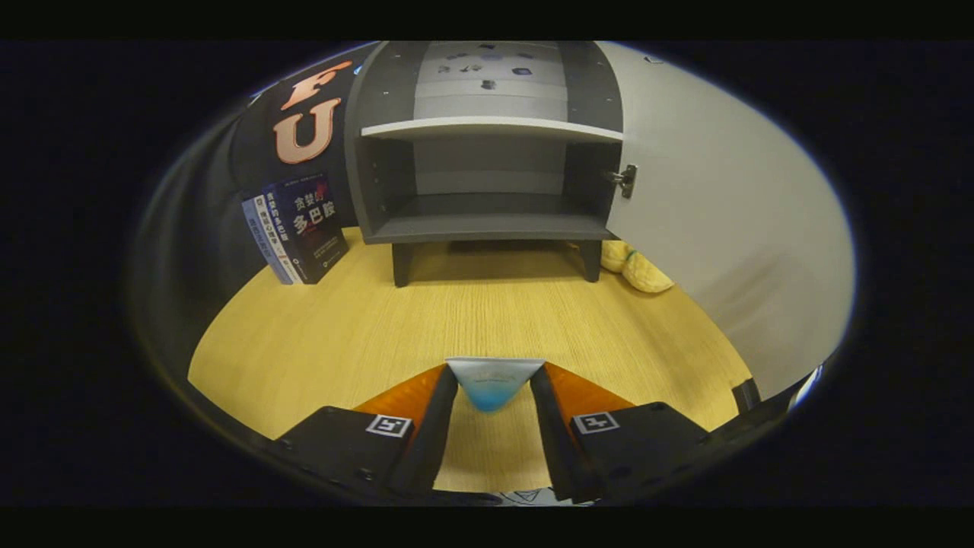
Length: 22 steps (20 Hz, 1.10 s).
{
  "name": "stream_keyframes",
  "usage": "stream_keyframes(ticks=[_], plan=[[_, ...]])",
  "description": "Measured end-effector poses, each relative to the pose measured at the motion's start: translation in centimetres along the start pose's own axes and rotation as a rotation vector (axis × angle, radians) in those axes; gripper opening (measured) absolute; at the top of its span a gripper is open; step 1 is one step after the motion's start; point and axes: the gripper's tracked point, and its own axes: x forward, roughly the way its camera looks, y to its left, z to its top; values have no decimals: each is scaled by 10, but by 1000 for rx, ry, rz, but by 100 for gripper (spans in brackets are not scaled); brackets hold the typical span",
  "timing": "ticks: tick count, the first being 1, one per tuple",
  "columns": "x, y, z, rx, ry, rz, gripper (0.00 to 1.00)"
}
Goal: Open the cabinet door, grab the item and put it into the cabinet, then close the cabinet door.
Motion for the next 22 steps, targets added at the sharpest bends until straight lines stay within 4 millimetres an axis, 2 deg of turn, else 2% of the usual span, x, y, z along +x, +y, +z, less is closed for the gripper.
stream_keyframes(ticks=[8, 14, 22], plan=[[-45, 15, 100, -2, -62, 26, 63], [-72, 30, 192, 19, -149, 64, 63], [-87, 37, 315, -11, -292, 53, 63]])
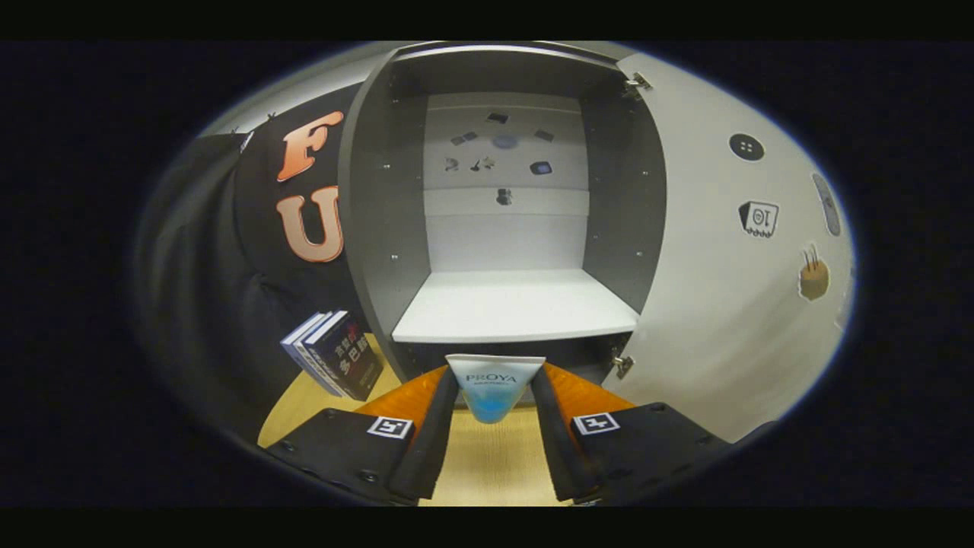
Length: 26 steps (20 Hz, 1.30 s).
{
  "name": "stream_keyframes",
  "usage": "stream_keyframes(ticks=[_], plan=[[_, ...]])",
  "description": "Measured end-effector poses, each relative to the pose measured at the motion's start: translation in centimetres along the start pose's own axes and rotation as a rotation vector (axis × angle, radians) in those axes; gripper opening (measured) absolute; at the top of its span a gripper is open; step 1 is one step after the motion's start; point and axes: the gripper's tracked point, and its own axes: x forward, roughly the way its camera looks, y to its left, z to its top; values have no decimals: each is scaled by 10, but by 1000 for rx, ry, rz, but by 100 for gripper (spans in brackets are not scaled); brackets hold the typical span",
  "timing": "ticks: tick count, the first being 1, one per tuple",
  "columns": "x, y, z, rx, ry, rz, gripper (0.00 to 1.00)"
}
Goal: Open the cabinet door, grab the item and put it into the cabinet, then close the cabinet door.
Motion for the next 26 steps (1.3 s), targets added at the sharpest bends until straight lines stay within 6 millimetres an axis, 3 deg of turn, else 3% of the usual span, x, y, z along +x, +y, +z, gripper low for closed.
stream_keyframes(ticks=[5, 9, 13, 17, 23, 26], plan=[[30, 2, 60, -58, -60, -13, 63], [71, -3, 81, -70, -40, -33, 63], [115, -15, 77, -61, 17, -59, 63], [144, -22, 63, -49, 81, -66, 63], [146, -26, 65, -49, 62, -77, 66], [133, -26, 67, -44, 32, -85, 95]])
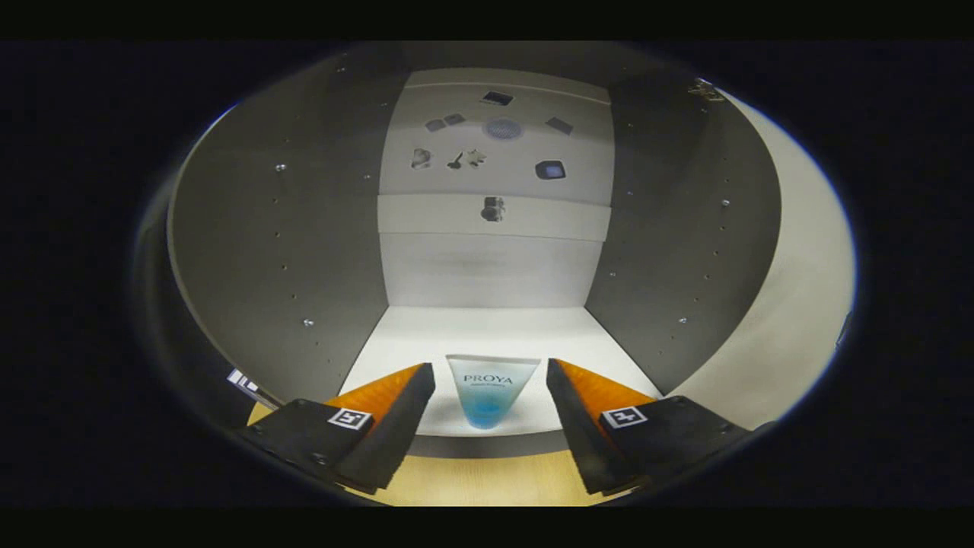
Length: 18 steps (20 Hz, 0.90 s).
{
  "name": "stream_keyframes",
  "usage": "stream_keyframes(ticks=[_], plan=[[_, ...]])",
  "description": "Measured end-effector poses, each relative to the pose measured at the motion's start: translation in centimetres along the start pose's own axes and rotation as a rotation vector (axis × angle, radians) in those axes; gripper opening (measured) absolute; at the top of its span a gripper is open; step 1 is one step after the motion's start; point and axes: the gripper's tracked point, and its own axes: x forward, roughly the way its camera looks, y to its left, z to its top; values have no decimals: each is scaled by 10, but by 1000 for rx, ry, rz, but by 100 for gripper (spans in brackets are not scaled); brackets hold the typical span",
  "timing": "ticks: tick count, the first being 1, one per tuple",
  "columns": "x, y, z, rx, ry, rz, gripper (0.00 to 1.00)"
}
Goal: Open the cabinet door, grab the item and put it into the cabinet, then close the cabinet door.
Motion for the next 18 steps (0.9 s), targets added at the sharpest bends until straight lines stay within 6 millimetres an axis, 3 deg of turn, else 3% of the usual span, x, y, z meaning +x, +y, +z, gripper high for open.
stream_keyframes(ticks=[4, 7, 10, 15, 18], plan=[[-37, 6, -7, 17, -46, 19, 99], [-84, 16, -12, 45, -114, 36, 99], [-144, 22, -22, 59, -176, 53, 98], [-240, 4, -45, 93, -246, 28, 98], [-287, -18, -62, 91, -264, -10, 98]])
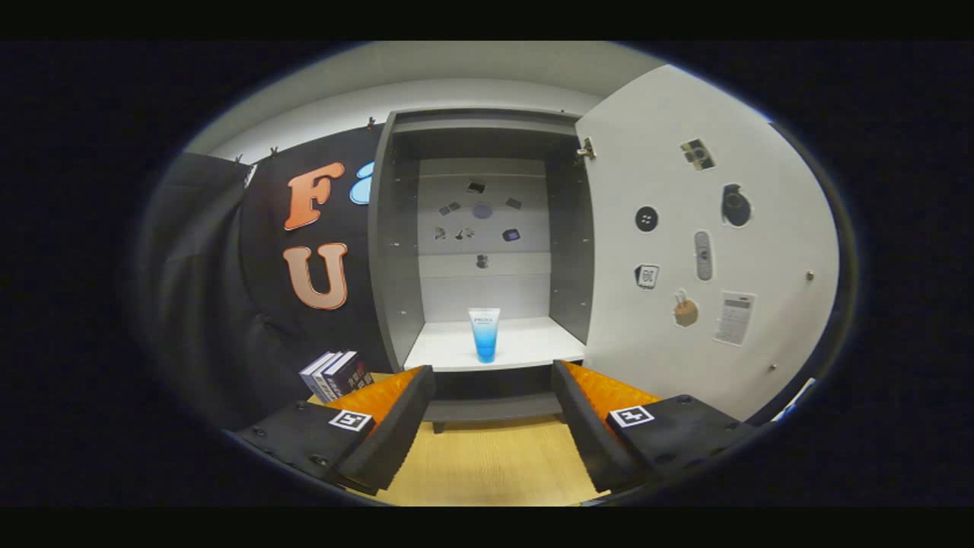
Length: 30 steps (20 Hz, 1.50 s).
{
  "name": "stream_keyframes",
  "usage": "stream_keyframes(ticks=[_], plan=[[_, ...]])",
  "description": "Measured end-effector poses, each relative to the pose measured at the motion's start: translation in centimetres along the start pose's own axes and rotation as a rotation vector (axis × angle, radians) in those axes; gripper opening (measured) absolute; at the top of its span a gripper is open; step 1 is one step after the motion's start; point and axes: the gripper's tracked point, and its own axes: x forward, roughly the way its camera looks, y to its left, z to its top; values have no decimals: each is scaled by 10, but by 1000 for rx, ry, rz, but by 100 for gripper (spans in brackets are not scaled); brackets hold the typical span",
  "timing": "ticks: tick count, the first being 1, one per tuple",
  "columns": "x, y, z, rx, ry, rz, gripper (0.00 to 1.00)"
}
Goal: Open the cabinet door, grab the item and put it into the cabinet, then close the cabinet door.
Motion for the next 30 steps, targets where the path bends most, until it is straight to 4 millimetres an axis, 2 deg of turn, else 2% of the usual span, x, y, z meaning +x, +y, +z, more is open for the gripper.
stream_keyframes(ticks=[3, 6, 9, 14, 19, 21, 24, 26, 30], plan=[[-45, -25, -5, 5, -14, -23, 98], [-80, -61, -8, 19, -26, -72, 98], [-107, -101, -10, 22, -38, -132, 98], [-133, -167, -13, 23, -53, -223, 98], [-132, -240, -23, 60, -40, -286, 98], [-124, -268, -27, 76, -37, -309, 98], [-109, -297, -38, 66, -15, -316, 98], [-94, -310, -45, 50, -4, -314, 98], [-67, -311, -56, 34, 6, -259, 98]])
